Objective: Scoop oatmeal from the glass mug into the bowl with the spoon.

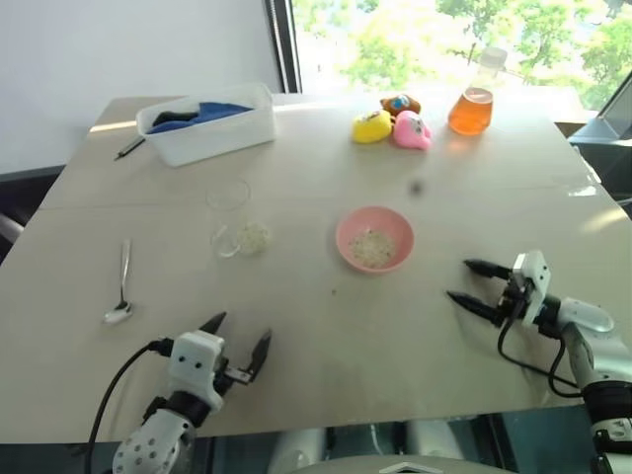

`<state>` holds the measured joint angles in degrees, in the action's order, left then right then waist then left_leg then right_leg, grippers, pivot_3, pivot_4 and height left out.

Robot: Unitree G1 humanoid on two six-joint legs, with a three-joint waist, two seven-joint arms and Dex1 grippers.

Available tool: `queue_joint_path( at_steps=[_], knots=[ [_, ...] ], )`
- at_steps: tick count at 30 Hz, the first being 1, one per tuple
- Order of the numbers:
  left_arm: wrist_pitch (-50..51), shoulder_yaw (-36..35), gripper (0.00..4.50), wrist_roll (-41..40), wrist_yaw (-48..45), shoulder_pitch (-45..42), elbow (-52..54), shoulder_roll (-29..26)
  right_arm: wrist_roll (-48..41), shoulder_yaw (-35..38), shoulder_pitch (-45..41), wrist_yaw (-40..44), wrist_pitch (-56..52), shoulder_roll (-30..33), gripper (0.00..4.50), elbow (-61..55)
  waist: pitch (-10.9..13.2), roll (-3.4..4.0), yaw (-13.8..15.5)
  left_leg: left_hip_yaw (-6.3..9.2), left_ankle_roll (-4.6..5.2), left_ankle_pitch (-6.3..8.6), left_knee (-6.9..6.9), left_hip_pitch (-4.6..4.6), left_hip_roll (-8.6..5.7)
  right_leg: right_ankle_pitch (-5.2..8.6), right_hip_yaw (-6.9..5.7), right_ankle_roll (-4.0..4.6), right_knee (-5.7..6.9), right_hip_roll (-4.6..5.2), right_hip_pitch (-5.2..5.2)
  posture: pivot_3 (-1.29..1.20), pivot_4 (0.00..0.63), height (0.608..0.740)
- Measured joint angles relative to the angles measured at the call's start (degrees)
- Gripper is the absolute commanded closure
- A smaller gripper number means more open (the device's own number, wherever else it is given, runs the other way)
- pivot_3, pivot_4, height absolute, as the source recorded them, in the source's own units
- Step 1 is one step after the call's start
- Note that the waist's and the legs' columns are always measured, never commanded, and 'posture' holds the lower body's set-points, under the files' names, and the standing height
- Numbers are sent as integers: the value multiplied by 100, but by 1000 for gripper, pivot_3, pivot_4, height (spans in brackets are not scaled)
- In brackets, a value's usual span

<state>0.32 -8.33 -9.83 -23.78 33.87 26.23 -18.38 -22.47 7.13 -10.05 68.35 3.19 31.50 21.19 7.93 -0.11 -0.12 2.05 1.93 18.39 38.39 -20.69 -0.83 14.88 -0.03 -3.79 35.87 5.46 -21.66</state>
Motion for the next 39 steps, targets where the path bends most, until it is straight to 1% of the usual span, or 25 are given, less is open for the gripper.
queue_joint_path(
  at_steps=[6,9,10,14,16,18,20,21,23,27,34,39],
  knots=[
    [35,-42,0,-114,2,-30,5,35,-78,10,78,41,-66,1,93,-156,1,0,9,3,-1,0,0,-2,0,0,-2,0,0,-1,-1,0,150,740],
    [57,-215,0,-180,2,-92,25,-33,-208,-1,131,141,-325,20,93,-354,4,3,-1,4,-1,0,0,-3,1,0,-1,0,1,-2,-3,0,150,740],
    [107,-354,0,-292,-29,-112,24,-114,-276,-4,143,167,-500,46,93,-462,7,6,-5,4,-1,-1,0,-5,1,0,-1,0,3,-2,-7,0,150,740],
    [524,-1588,0,-1137,-220,-334,13,-719,-681,-23,129,315,-1296,371,93,-1326,27,31,-23,10,-2,-2,1,-13,3,0,-2,0,10,-2,-16,0,150,740],
    [716,-2077,0,-1474,-328,-432,11,-990,-823,-68,68,409,-1573,533,93,-1847,28,33,-34,12,-5,-3,0,-14,3,0,-12,-1,8,-4,-16,0,150,740],
    [983,-2421,0,-1797,-373,-604,-20,-1192,-975,-183,-32,444,-1879,610,93,-2326,30,29,-36,12,-7,-4,1,-15,1,0,-18,-1,7,-4,-15,0,150,740],
    [1351,-2611,0,-1914,-339,-847,-174,-1473,-1110,-391,-204,420,-2187,594,93,-2706,34,27,-38,13,-8,-5,0,-15,0,-1,-21,-2,8,-15,-16,0,150,740],
    [1568,-2685,0,-1922,-290,-961,-302,-1622,-1157,-499,-336,387,-2311,540,93,-2874,36,28,-39,13,-9,-6,1,-14,0,-1,-22,-2,9,-34,-17,0,150,740],
    [2030,-2811,0,-1946,-103,-1250,-544,-1833,-1242,-709,-607,293,-2507,402,93,-3261,37,26,-47,16,-12,-7,0,-14,1,-1,-23,-2,12,-40,-17,0,150,740],
    [2697,-2966,0,-2015,242,-1604,-780,-1854,-1357,-919,-805,104,-2748,248,93,-3644,43,13,-43,16,-14,-8,1,-21,0,-1,-22,-2,9,-39,-23,0,150,740],
    [3796,-3020,0,-2199,838,-2383,-1132,-1875,-1394,-1112,-975,-11,-2869,163,93,-3801,42,5,-40,15,-28,-16,3,-47,-2,-1,-17,-3,33,-36,-64,0,150,740],
    [4395,-2961,0,-2107,896,-2735,-1628,-2221,-1396,-1120,-1089,-46,-2877,95,93,-3791,45,-1,-62,10,-51,-31,3,-61,-1,0,-10,-1,73,-43,-102,0,150,740]
  ],
)
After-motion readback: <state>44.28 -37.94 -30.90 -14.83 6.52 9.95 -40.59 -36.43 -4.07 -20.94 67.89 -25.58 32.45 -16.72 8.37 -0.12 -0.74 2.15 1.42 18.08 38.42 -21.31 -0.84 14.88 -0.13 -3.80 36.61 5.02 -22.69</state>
